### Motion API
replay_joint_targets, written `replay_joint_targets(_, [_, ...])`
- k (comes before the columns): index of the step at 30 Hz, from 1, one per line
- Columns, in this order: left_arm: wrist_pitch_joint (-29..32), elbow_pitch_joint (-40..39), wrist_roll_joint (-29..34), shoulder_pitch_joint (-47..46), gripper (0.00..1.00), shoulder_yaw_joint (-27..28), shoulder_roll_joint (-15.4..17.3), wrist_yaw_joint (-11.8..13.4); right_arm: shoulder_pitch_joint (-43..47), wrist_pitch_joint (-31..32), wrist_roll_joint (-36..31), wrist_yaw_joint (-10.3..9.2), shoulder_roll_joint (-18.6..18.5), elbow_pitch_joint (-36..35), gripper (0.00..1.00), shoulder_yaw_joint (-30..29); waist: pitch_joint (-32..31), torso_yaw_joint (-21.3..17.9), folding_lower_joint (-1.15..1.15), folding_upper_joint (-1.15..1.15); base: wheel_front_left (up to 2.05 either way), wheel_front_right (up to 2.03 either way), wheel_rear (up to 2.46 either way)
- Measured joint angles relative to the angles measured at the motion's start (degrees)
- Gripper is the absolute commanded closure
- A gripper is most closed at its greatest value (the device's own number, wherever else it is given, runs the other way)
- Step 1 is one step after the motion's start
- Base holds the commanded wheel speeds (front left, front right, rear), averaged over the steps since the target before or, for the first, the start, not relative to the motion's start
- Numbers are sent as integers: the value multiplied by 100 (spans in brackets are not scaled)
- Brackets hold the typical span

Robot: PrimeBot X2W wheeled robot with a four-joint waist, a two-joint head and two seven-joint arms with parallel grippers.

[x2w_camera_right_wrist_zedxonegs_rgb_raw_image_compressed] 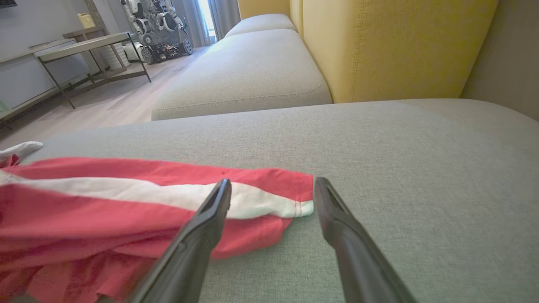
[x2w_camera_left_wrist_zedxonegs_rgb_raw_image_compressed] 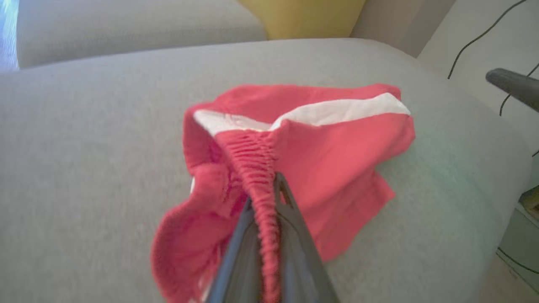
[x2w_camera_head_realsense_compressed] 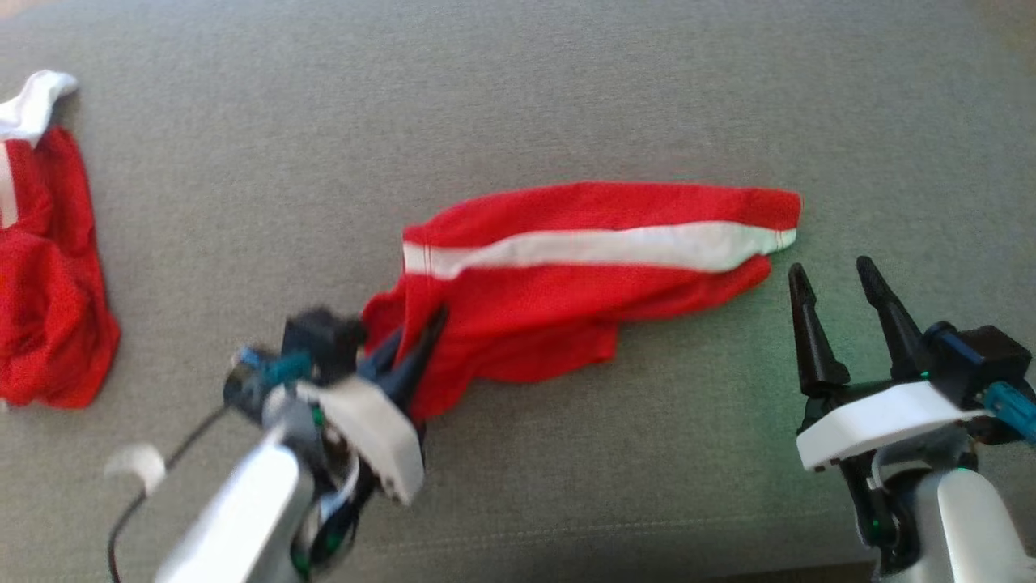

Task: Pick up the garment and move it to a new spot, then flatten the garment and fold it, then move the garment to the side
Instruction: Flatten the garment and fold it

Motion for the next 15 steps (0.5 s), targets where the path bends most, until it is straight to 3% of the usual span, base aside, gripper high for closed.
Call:
replay_joint_targets(9, [-346, 182, -265, 649, 100, 108, -64, 198, 4, 181, 1, 0, 0, -122, 0, -54, -10, 271, 0, 0, 0, 0, 0])
replay_joint_targets(10, [-346, 252, -325, 649, 76, 133, -83, 216, 5, 208, 1, 0, 0, -127, 0, -37, -30, 274, 0, 0, 0, 0, 0])
replay_joint_targets(11, [-346, 308, -365, 649, 5, 144, -105, 238, 5, 209, 1, 0, 0, -141, 0, -30, -50, 275, 0, 0, 0, 0, 0])
replay_joint_targets(12, [-364, 342, -388, 652, 0, 146, -122, 260, 5, 209, 1, 0, 0, -160, 0, -29, -70, 274, 0, 0, 0, 0, 0])
replay_joint_targets(15, [-486, 372, -392, 653, 0, 171, -177, 310, 5, 210, 1, 0, 0, -191, 0, -32, -115, 264, 0, 0, 0, 0, 0])
